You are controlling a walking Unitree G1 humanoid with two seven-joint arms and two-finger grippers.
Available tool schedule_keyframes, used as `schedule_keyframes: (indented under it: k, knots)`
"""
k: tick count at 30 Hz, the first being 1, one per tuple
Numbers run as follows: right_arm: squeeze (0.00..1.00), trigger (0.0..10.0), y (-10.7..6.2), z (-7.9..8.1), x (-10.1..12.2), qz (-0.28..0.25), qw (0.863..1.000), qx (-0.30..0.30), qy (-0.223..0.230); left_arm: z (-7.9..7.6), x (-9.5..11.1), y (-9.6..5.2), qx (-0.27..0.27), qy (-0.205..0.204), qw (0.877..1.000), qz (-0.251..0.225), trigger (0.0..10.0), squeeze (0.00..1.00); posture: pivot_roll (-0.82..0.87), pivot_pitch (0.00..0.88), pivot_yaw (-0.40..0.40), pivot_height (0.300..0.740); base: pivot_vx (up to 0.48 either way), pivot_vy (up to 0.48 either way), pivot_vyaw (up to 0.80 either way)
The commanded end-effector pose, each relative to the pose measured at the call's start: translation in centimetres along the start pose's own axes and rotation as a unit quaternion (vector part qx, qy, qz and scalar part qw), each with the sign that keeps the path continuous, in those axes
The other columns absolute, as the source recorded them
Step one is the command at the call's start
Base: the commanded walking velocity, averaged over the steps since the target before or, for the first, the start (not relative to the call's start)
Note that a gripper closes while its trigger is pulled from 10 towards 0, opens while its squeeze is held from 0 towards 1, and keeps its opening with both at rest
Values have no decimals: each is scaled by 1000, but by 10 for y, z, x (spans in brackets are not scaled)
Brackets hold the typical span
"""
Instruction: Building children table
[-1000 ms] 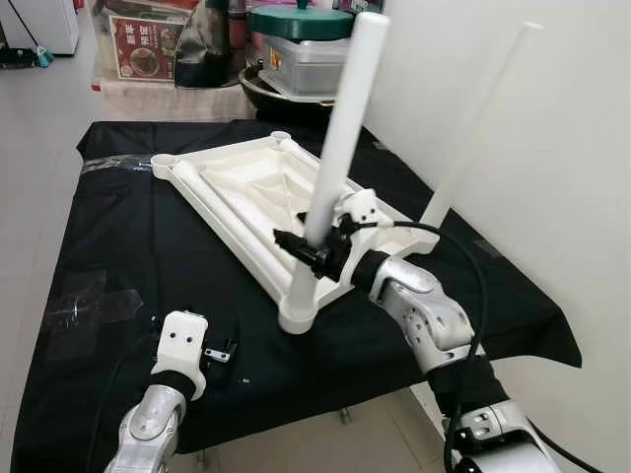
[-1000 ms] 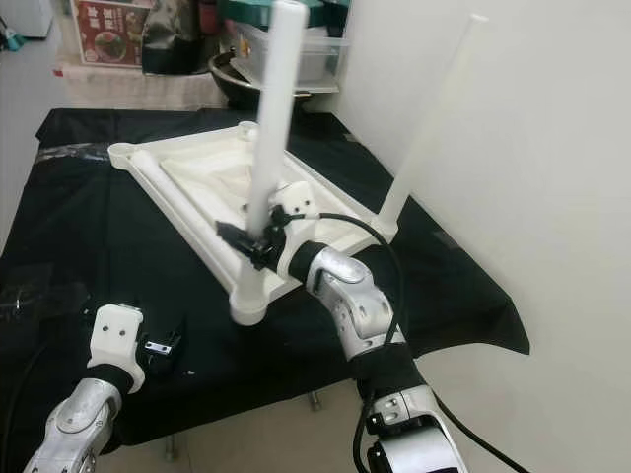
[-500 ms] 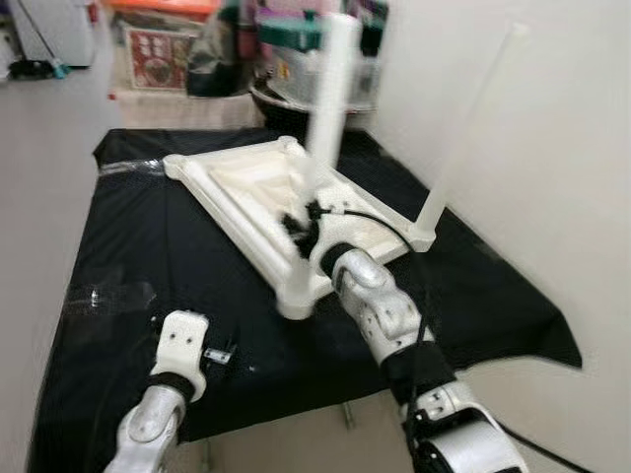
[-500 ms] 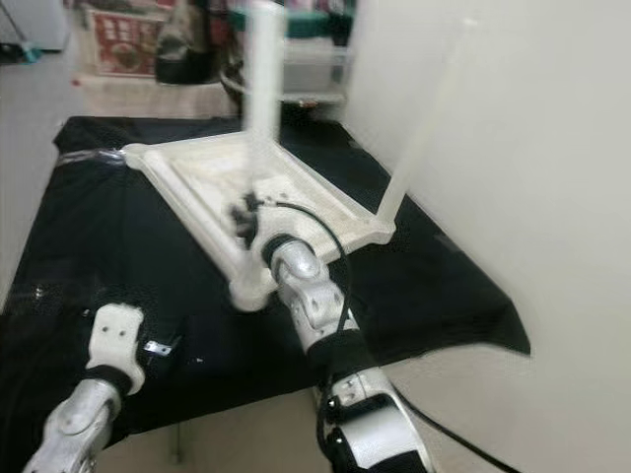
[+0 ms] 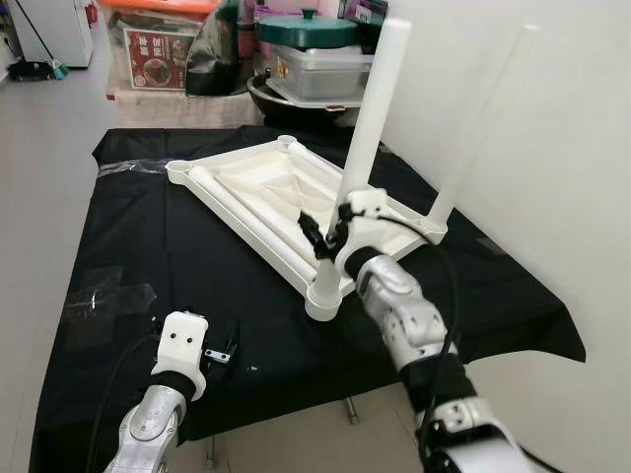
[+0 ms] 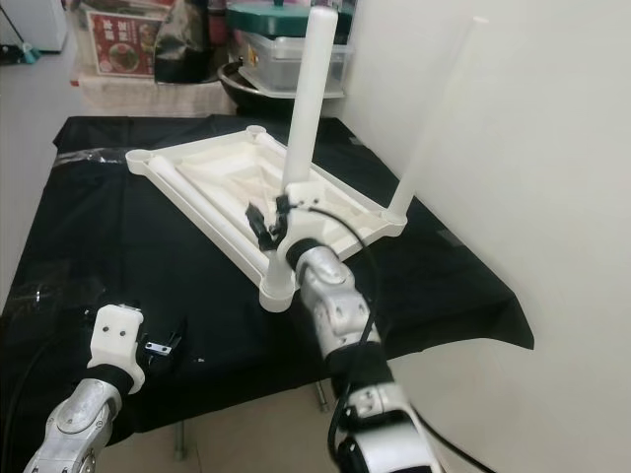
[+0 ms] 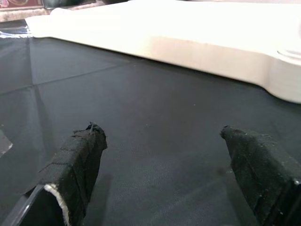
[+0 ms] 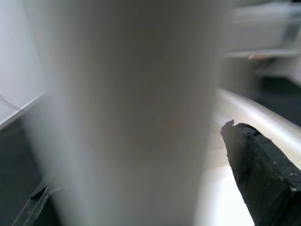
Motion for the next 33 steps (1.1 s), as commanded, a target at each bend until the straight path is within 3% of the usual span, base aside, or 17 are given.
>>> schedule_keyframes:
  k: [1, 6, 8, 10, 12, 13, 14, 15, 17, 18, 22, 25, 28, 29, 30, 32, 33]
  knots:
    - [0, 10000, 1, 9, 4, -13, 999, 32, 14, 0, -6, -1, 0, 0, 1000, 10, 10000, 0, 163, 0, -151, 740, 0, 0, 0]
    - [0, 10000, -7, 35, 20, -47, 989, 138, 3, 0, -6, 0, 1, 0, 1000, 8, 10000, 0, 167, 0, -154, 740, 0, 0, 0]
    - [0, 10000, -22, 66, 20, -60, 965, 256, -16, -1, -5, 0, 0, 0, 1000, 7, 10000, 0, 169, 0, -155, 740, 0, 0, 0]
    - [0, 10000, -22, 66, 20, -60, 965, 256, -16, -1, -5, 0, 0, 0, 1000, 7, 10000, 0, 169, 0, -155, 740, 0, 0, 0]
    - [0, 10000, -32, 83, 10, -53, 949, 309, -29, -1, -5, 0, 0, -1, 1000, 7, 10000, 0, 173, 0, -158, 740, 0, 0, 0]
    - [0, 7255, -38, 98, -1, -43, 938, 342, -30, -1, -5, 0, 0, -1, 1000, 6, 10000, 0, 182, 0, -165, 740, 0, 0, 0]
    - [0, 7255, -38, 98, -1, -43, 938, 342, -30, -1, -5, 0, 0, -1, 1000, 6, 10000, 0, 182, 0, -165, 740, 0, 0, 0]
    - [0, 2275, -40, 107, -8, -37, 933, 357, -24, -1, -5, 0, 1, -1, 1000, 6, 10000, 0, 184, 0, -166, 740, 0, 0, 0]
    - [0, 2275, -40, 107, -8, -37, 933, 357, -24, -1, -5, 0, 1, -1, 1000, 6, 10000, 0, 184, 0, -166, 740, 0, 0, 0]
    - [0, 0, -40, 113, -13, -31, 931, 364, -13, -1, -5, -1, 2, -1, 1000, 6, 10000, 0, 185, 0, -166, 740, 0, 0, 0]
    - [0, 0, -42, 117, -17, -30, 928, 372, 6, 0, -5, -1, 3, -1, 1000, 6, 10000, 0, 179, 0, -163, 740, 0, 0, 0]
    - [0, 0, -31, 100, -28, -5, 954, 300, 17, -2, -6, -2, 1, -2, 1000, 7, 10000, 0, 173, 0, -161, 740, 0, 0, 0]
    - [0, 0, -10, 54, -53, 57, 991, 117, 10, -3, -7, -2, -1, -3, 1000, 8, 10000, 0, 165, 0, -156, 740, 0, 0, 0]
    - [0, 0, -10, 54, -53, 57, 991, 117, 10, -3, -7, -2, -1, -3, 1000, 8, 10000, 0, 165, 0, -156, 740, 0, 0, 0]
    - [0, 0, -10, 16, -70, 102, 995, -17, 9, -3, -7, -2, -1, -3, 1000, 9, 10000, 0, 167, 0, -156, 740, 0, 0, 0]
    - [0, 0, -26, -31, -89, 150, 972, -182, 0, -3, -7, -2, -1, -3, 1000, 9, 10000, 0, 168, 0, -158, 740, 0, 0, 0]
    - [0, 0, -26, -31, -89, 150, 972, -182, 0, -3, -7, -2, -1, -3, 1000, 9, 10000, 0, 168, 0, -158, 740, 0, 0, 0]
Point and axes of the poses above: a point about 5 cm out from each wrist's last joint towards the gripper, its own y axis pointing out of the wrist towards the gripper, its own x axis along the axis of the wrist's last joint, z = x × y, the point moved 6 cm from there along y, pointing out of the wrist towards the gripper, and after that the axes turned 7 degrees about -y, right-handed, at the moved point
